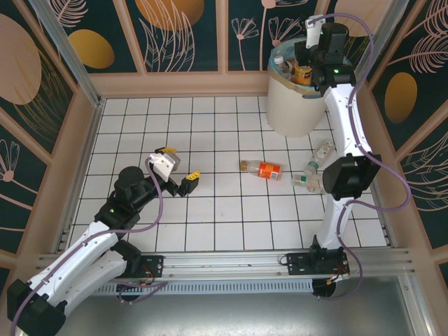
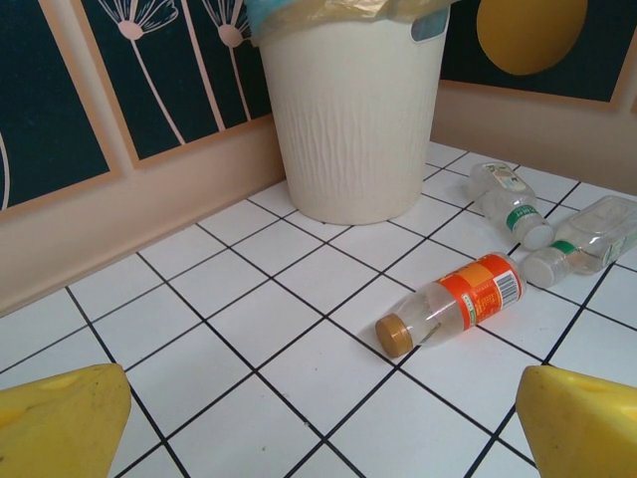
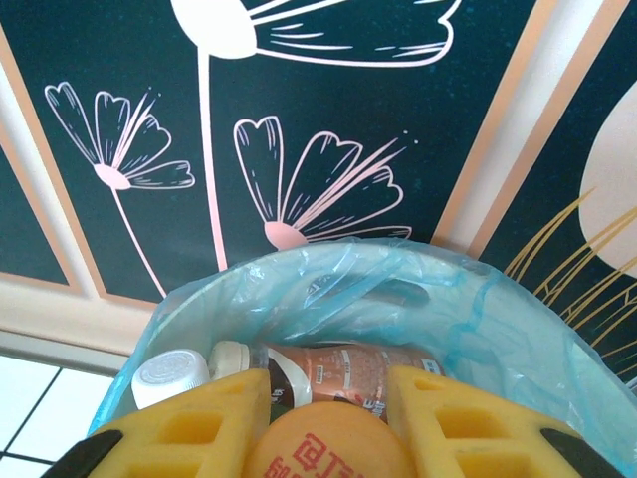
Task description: Put the plastic bottles in the bin
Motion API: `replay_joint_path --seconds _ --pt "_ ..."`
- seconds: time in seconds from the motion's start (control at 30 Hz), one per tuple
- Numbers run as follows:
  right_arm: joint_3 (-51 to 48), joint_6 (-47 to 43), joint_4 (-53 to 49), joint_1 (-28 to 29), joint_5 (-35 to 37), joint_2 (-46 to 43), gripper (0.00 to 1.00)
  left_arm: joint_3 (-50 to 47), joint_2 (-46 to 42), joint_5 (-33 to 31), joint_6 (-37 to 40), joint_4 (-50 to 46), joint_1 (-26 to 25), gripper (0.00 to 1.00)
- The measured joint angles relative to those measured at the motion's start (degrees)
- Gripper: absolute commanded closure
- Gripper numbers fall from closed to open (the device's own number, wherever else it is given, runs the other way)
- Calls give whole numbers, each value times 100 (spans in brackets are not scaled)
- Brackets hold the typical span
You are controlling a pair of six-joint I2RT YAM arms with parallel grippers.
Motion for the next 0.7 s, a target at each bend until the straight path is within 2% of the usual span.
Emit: replay_joint_path --seconds 0.3,0.53,0.6,0.7 --pt "42 9 463 -33 581 7 93 -42 -50 -92 20 -2 0 1" --pt "442 -424 831 -66 905 444 92 -44 -46 -136 22 -7 0 1" --pt "439 -586 1003 -81 944 608 87 -44 -37 -138 22 -7 0 1" --pt "323 -826 1261 -101 1025 782 73 -50 0 -138 35 -7 0 1"
